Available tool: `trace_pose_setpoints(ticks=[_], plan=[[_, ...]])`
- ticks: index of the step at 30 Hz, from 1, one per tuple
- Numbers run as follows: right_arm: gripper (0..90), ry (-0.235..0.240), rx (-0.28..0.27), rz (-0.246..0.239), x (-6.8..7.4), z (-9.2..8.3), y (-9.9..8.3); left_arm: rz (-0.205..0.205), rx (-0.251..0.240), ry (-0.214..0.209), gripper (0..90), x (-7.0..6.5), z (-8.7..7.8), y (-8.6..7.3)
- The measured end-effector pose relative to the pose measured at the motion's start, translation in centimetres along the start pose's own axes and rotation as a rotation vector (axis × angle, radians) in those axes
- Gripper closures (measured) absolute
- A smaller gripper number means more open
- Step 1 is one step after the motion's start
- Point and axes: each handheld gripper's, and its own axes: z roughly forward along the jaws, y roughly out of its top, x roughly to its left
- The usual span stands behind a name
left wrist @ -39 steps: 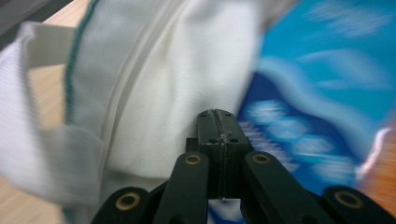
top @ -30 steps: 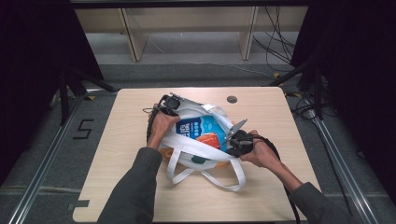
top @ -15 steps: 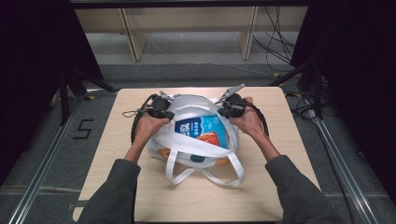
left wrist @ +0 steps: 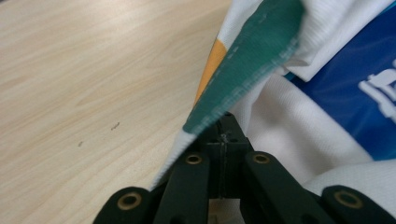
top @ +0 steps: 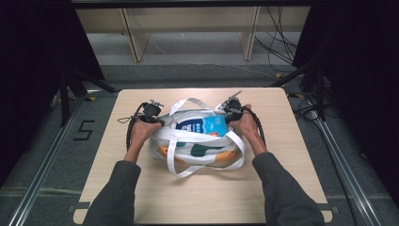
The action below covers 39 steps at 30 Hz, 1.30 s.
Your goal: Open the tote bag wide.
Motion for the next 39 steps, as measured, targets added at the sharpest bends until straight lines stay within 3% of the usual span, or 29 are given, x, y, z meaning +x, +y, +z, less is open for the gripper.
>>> trace_pose_setpoints(ticks=[3,4,5,6,7,8,9,10,11,12,14,15,16,17,18,20,21,22,23,25,26,28,29,32,33,36,37,38,39], plan=[[89.8,0.015,-0.085,-0.025,0.0,-3.2,0.3,0.010,-0.032,-0.029,86.9,-0.6,-1.1,0.0],[89.8,0.015,-0.085,-0.025,0.0,-3.2,0.3,0.016,-0.057,-0.039,86.9,-1.1,-1.7,0.1],[89.3,0.051,-0.125,-0.003,0.8,-5.1,0.2,0.030,-0.098,-0.094,86.5,-2.4,-2.8,0.1],[89.3,0.071,-0.152,-0.028,1.3,-5.9,0.0,0.030,-0.098,-0.094,86.2,-2.4,-2.8,0.1],[89.3,0.098,-0.153,-0.035,2.1,-6.5,-0.2,0.062,-0.110,-0.146,85.9,-3.8,-3.4,0.2],[89.3,0.166,-0.168,-0.075,2.8,-6.9,-0.5,0.094,-0.101,-0.175,85.3,-4.4,-3.3,0.2],[89.4,0.187,-0.164,-0.112,3.5,-7.2,-0.8,0.097,-0.083,-0.218,85.1,-5.1,-3.2,0.2],[89.4,0.187,-0.164,-0.112,3.5,-7.2,-0.8,0.097,-0.083,-0.218,85.3,-5.1,-3.2,0.2],[89.9,0.187,-0.090,-0.155,5.0,-7.7,-1.6,0.127,-0.061,-0.252,86.1,-6.2,-3.2,-0.3],[90.0,0.195,-0.090,-0.193,5.7,-7.7,-2.2,0.162,-0.045,-0.252,86.7,-6.5,-3.3,-0.8],[90.0,0.217,-0.029,-0.267,6.3,-7.7,-3.8,0.172,-0.001,-0.290,87.5,-6.8,-3.4,-2.5],[90.0,0.191,0.014,-0.261,6.5,-7.6,-4.8,0.200,0.024,-0.317,88.3,-6.6,-3.6,-3.5],[90.0,0.191,0.014,-0.261,6.5,-7.6,-4.8,0.200,0.024,-0.317,89.0,-6.6,-3.6,-3.5],[90.0,0.209,0.018,-0.216,5.8,-7.4,-6.1,0.174,0.017,-0.306,89.1,-6.5,-3.9,-4.9],[90.0,0.209,0.012,-0.214,5.7,-7.3,-6.3,0.184,0.012,-0.308,89.2,-6.6,-4.1,-5.3],[90.0,0.203,0.023,-0.231,5.8,-7.3,-6.2,0.188,0.027,-0.311,89.2,-6.9,-4.3,-5.7],[90.0,0.157,0.047,-0.281,6.6,-7.6,-5.5,0.240,0.054,-0.305,89.2,-7.3,-4.6,-6.1],[90.0,0.157,0.047,-0.281,6.6,-7.6,-5.5,0.240,0.054,-0.305,89.2,-7.3,-4.6,-6.1],[90.0,0.117,0.016,-0.297,7.4,-8.3,-4.6,0.230,0.055,-0.304,89.2,-7.3,-4.6,-6.2],[90.0,0.106,-0.054,-0.289,8.0,-9.1,-3.7,0.214,0.052,-0.321,89.0,-6.8,-4.8,-5.6],[90.0,0.117,-0.077,-0.285,8.2,-9.4,-3.2,0.191,0.009,-0.327,87.2,-6.7,-5.0,-5.1],[90.0,0.121,-0.087,-0.290,8.3,-9.5,-2.9,0.177,-0.018,-0.324,86.1,-6.6,-5.3,-4.5],[90.0,0.130,-0.091,-0.288,8.5,-9.1,-2.6,0.178,-0.061,-0.291,86.9,-6.2,-5.5,-2.8],[90.0,0.162,-0.097,-0.295,8.7,-8.4,-2.3,0.167,-0.069,-0.260,87.3,-5.9,-5.0,-1.1],[90.0,0.205,-0.100,-0.298,9.2,-7.5,-2.1,0.138,-0.057,-0.239,88.3,-5.7,-3.9,0.1],[90.0,0.232,-0.084,-0.299,10.1,-6.8,-2.0,0.137,-0.023,-0.222,89.3,-5.7,-2.4,0.9],[90.0,0.233,-0.048,-0.348,10.9,-5.9,-2.0,0.144,0.036,-0.185,89.4,-5.5,-0.9,1.0],[90.0,0.233,-0.048,-0.348,10.9,-5.9,-2.0,0.144,0.036,-0.185,89.5,-5.5,-0.9,1.0],[90.0,0.270,-0.003,-0.371,11.8,-5.3,-2.6,0.152,0.100,-0.155,89.6,-4.7,0.2,0.5]])
